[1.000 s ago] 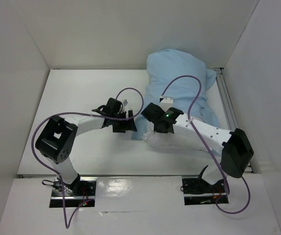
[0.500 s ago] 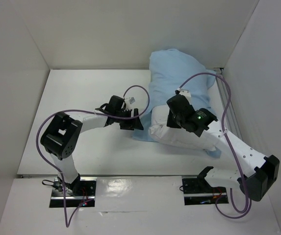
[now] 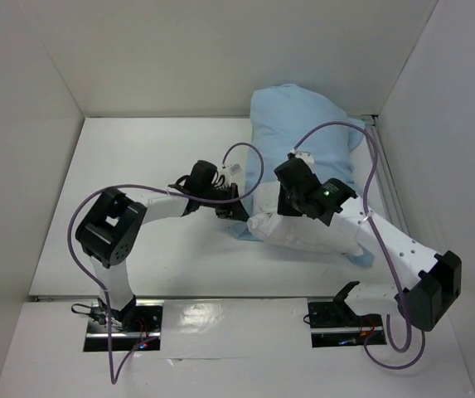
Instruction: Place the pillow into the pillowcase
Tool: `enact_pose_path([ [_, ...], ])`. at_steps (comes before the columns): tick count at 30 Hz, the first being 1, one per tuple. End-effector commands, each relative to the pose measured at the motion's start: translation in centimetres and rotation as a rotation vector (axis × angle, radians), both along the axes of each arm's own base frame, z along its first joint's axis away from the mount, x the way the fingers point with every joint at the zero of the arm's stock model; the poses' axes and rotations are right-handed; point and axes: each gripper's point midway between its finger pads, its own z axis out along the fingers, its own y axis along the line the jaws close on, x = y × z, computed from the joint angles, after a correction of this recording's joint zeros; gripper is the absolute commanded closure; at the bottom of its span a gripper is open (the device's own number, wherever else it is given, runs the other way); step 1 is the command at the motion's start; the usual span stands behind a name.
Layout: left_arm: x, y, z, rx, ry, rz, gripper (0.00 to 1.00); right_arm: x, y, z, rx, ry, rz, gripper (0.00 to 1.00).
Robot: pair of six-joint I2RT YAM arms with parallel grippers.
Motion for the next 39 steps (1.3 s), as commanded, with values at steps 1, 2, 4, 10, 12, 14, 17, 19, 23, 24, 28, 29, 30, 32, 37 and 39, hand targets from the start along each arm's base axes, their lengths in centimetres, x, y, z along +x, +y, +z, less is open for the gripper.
enact_pose_path([
  [1,-0.7,-0.7,6.0,-0.187,-0.035,-0.051,1.00,4.3,-0.5,4.7,-0.002,-0.171,-0.049,1.00],
  [2,-0.1,-0.2,7.9,-0.230,-0.066,-0.042,1.00,6.0,-0.7,7.6,-0.010,-0.233,-0.068,1.00],
  [4,-0.5,0.2,14.0,-0.334,-0.116,-0.047,1.00,8.1,-1.5,12.0,-0.034,-0.326,-0.085,1.00],
  [10,-4.0,2.4,32.7,-0.511,-0.434,-0.108,1.00,10.1,-0.9,29.4,0.032,-0.676,-0.047,1.00],
  [12,-6.6,3.8,36.5,-0.547,-0.536,-0.113,1.00,9.3,2.4,27.7,0.052,-0.665,0.030,1.00],
  [14,-8.4,4.6,34.7,-0.549,-0.467,-0.110,1.00,9.3,5.8,18.9,0.006,-0.521,0.091,1.00],
  [17,-12.6,6.2,30.9,-0.550,-0.368,-0.108,1.00,9.4,5.7,7.8,-0.055,-0.339,0.050,1.00],
  [19,-15.8,7.8,29.9,-0.565,-0.353,-0.105,1.00,8.9,4.7,0.7,-0.080,-0.225,0.022,1.00],
  [23,-18.4,9.2,25.9,-0.517,-0.266,-0.061,1.00,8.6,5.9,-1.6,0.042,-0.194,0.014,1.00],
  [24,-18.6,9.5,25.1,-0.488,-0.233,-0.040,1.00,8.6,6.3,-1.1,0.065,-0.206,0.023,1.00],
  [28,-18.6,9.9,24.4,-0.431,-0.261,-0.028,1.00,9.3,7.5,1.4,0.093,-0.249,0.040,1.00],
  [29,-18.7,9.9,24.1,-0.423,-0.247,-0.026,1.00,9.5,7.6,1.9,0.091,-0.261,0.048,1.00],
  [30,-18.6,9.9,24.1,-0.421,-0.257,-0.029,1.00,9.3,8.2,2.4,0.100,-0.269,0.061,1.00],
  [32,-18.7,9.9,23.9,-0.417,-0.249,-0.028,1.00,9.2,8.7,3.5,0.114,-0.295,0.077,1.00],
  [37,-16.9,10.7,22.0,-0.232,-0.208,0.062,0.38,6.3,9.5,4.9,0.139,-0.357,0.166,1.00],
  [39,-15.6,11.1,21.6,-0.157,-0.209,0.100,0.09,4.4,9.0,4.5,0.162,-0.360,0.210,1.00],
])
